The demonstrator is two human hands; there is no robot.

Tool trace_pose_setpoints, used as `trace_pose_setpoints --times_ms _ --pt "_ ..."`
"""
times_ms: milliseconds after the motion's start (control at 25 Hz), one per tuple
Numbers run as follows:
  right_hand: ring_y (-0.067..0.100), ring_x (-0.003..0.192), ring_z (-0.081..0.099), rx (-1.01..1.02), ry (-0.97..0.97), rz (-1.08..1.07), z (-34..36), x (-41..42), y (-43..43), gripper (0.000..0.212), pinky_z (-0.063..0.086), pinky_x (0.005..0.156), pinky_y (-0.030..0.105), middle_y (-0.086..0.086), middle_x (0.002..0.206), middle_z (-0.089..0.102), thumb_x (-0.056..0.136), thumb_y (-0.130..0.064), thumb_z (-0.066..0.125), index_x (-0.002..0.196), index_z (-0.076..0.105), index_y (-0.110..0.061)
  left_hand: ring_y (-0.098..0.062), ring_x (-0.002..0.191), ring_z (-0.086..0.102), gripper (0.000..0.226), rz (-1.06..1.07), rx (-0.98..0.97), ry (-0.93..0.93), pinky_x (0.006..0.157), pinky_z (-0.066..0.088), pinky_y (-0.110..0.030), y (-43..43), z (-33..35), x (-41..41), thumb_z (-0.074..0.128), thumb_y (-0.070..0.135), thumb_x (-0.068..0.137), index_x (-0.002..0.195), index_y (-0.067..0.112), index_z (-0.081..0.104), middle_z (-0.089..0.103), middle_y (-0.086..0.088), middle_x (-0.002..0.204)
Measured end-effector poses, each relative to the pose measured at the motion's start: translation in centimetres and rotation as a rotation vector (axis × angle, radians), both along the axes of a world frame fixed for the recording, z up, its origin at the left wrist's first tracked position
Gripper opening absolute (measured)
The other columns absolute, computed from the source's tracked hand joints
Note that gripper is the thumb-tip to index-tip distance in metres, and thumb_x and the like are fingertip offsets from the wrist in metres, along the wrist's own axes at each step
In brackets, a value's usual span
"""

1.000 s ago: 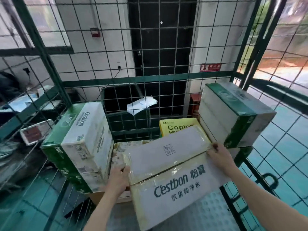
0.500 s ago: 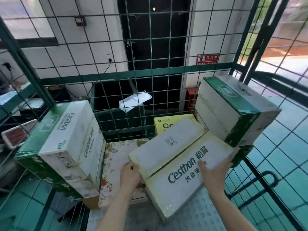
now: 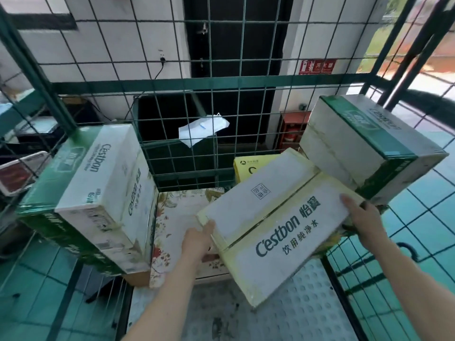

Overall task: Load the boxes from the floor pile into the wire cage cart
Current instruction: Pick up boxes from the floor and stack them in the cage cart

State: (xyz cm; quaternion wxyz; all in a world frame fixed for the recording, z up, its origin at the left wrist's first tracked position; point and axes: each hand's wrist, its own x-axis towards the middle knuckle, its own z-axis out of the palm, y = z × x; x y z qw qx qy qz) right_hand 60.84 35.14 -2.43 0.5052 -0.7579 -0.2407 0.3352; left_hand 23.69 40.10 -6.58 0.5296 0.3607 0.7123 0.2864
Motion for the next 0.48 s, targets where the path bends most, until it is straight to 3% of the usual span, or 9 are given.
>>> trace_pose_setpoints --times_ms 80,160,200,320,480 --pt "0.034 0.105 0.063 -0.062 -0.137 0.102 0.5 -1.9 1.4 0.107 0.055 0.093 0.056 0.01 0.117 0.065 0.043 -0.089 0.073 0.118 0.061 -0.014 -0.028 0.109 0.057 0.052 -0.011 0.005 0.028 0.086 0.042 -0.029 -0.2 0.2 -1.5 0.057 0.038 0.102 0.135 -0.001 0.051 0.061 -0.009 0.115" --pt "0.032 0.098 0.064 -0.13 -0.244 0.273 1.7 -6.5 2.1 0.066 0.056 0.089 0.059 0.009 0.104 0.066 0.074 -0.072 0.07 0.102 0.06 -0.012 -0.028 0.109 0.056 0.044 -0.018 0.089 0.145 0.091 0.042 -0.029 0.7 1.0 -5.0 0.058 0.028 0.101 0.136 0.002 0.052 0.058 -0.008 0.123" --pt "0.031 0.095 0.065 -0.155 -0.315 0.367 1.7 -8.6 2.5 0.055 0.057 0.088 0.058 0.009 0.1 0.066 0.085 -0.063 0.066 0.1 0.061 -0.011 -0.026 0.104 0.056 0.04 -0.018 0.123 0.203 0.089 0.042 -0.031 1.6 1.6 -7.3 0.06 0.023 0.1 0.134 0.003 0.052 0.057 -0.006 0.118" --pt "0.028 0.085 0.07 -0.247 -0.458 0.617 0.5 -14.9 2.9 0.044 0.06 0.081 0.051 0.007 0.091 0.071 0.093 -0.055 0.057 0.096 0.067 -0.012 -0.032 0.109 0.06 0.05 -0.079 0.127 0.365 0.094 0.049 -0.041 4.4 3.0 -14.4 0.068 0.013 0.091 0.137 0.004 0.051 0.063 -0.013 0.124" --pt "0.024 0.065 0.061 -0.375 -0.47 0.699 -3.6 -19.8 1.6 0.04 0.051 0.065 0.038 0.003 0.072 0.055 0.099 -0.042 0.054 0.072 0.048 -0.013 -0.037 0.124 0.056 0.061 -0.198 0.212 0.56 0.1 0.046 -0.045 4.8 1.8 -18.4 0.066 0.01 0.088 0.145 0.01 0.046 0.061 -0.017 0.135"
